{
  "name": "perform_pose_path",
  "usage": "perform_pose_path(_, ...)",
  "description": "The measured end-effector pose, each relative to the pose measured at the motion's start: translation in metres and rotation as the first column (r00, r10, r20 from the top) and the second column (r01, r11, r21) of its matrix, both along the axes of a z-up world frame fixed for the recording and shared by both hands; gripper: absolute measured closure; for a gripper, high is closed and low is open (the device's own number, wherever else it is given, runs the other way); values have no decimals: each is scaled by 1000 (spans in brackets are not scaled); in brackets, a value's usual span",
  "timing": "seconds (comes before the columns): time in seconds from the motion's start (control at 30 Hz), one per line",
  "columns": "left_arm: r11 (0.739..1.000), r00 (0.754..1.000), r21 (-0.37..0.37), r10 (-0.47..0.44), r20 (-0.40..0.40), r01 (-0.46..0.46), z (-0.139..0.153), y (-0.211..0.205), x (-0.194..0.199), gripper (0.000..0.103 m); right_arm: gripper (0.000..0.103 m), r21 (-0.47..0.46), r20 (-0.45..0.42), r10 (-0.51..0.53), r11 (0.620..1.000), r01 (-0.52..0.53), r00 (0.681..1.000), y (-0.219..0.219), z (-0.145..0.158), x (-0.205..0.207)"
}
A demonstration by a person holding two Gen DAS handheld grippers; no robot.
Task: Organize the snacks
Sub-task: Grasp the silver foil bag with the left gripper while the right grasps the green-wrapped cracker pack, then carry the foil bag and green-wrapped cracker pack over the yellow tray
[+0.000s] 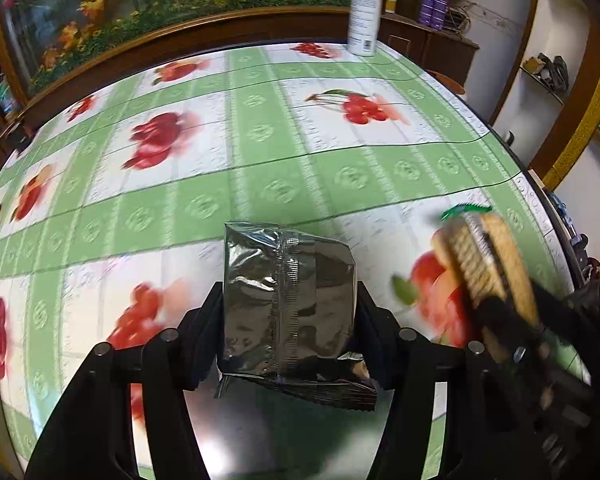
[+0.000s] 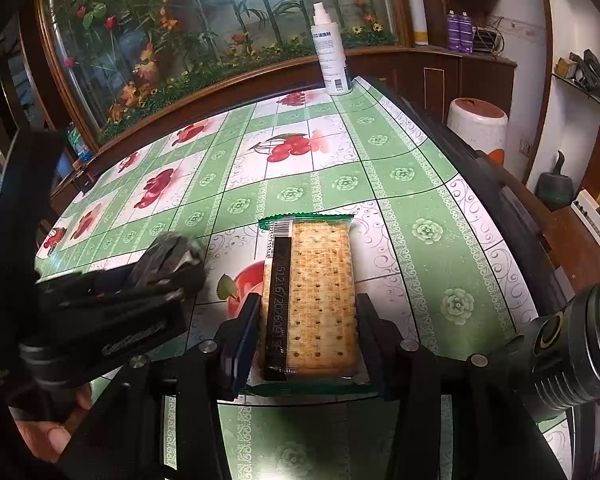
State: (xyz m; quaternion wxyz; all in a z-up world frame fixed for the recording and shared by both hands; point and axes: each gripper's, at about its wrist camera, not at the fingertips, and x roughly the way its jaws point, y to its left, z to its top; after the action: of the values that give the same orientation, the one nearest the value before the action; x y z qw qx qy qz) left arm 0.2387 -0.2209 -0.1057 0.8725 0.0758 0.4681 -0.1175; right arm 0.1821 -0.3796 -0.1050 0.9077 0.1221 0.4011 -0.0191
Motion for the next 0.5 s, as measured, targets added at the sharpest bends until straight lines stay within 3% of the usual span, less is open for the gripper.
perform_pose_path(0.23,989,987,28,140,73,-142,15,82,-48,45,55,-9,35,66,998,-65,997,19,5,-4)
perform_pose_path(0.5,946,938,64,303,170,-317,37,176,-109,45,55,-88,99,248,967,-240,964,97,27,-23)
